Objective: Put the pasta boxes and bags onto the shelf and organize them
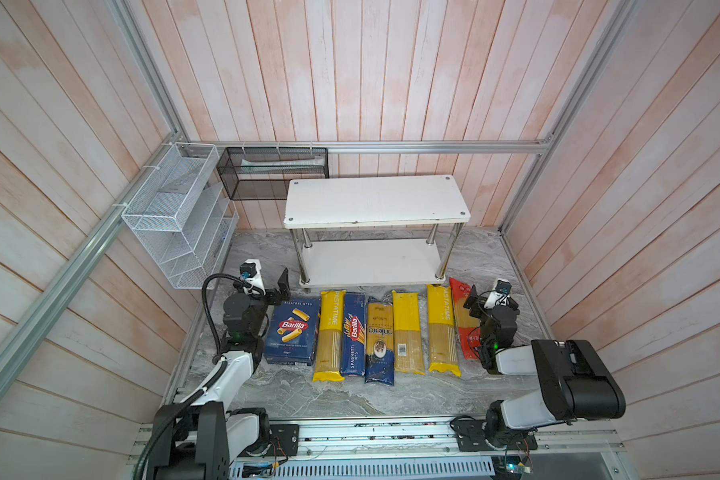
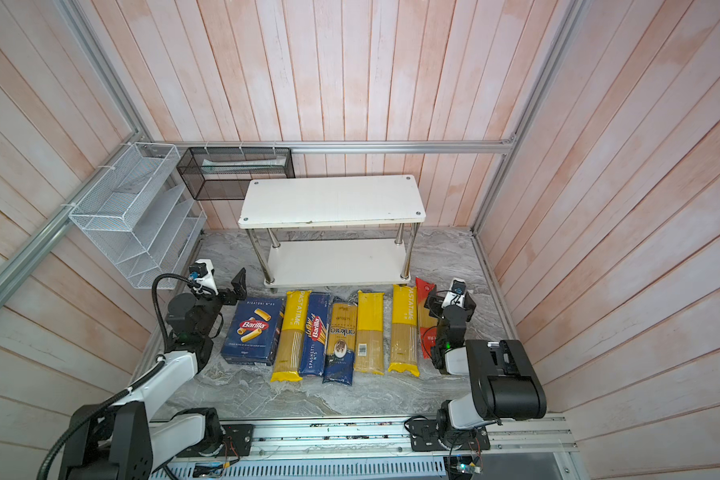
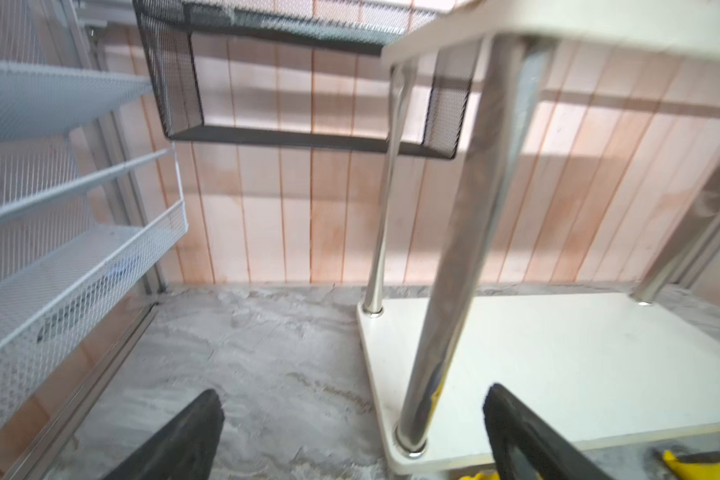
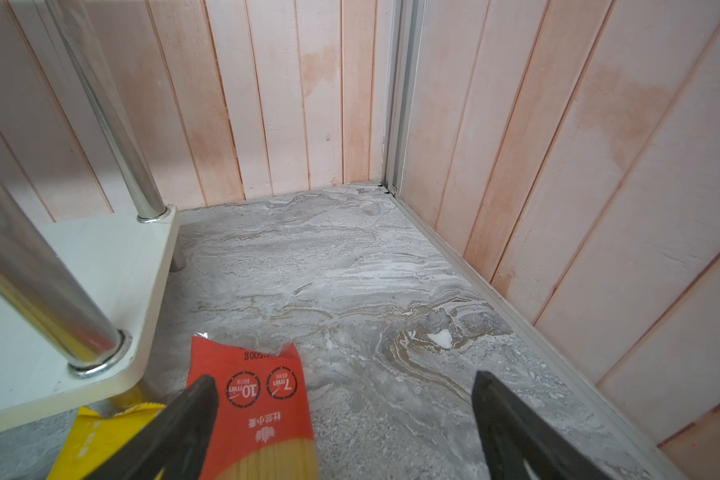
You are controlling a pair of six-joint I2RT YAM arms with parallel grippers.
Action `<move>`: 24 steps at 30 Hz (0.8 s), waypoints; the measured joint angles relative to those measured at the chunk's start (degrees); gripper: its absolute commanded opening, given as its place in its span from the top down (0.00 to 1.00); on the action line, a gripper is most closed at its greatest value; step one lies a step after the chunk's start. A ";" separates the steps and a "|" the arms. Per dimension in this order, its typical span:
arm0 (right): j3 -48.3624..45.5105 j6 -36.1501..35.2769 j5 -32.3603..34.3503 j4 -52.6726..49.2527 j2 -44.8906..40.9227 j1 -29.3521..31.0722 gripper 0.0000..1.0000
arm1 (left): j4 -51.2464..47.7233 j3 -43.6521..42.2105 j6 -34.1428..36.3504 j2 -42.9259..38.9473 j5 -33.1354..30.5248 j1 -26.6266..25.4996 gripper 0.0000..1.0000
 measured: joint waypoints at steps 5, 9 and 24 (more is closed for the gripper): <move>16.39 1.27 -2.67 -24.72 -9.05 0.57 0.06 | -6.23 0.00 -2.03 -1.55 2.29 -1.99 0.00; 25.07 5.11 -5.75 -39.54 -15.56 2.95 0.07 | -11.56 0.07 -3.56 -1.90 4.17 -5.03 0.00; 28.65 14.80 -8.04 -80.74 -11.67 17.33 0.08 | -14.69 -3.04 -3.48 -5.01 9.05 -9.90 0.00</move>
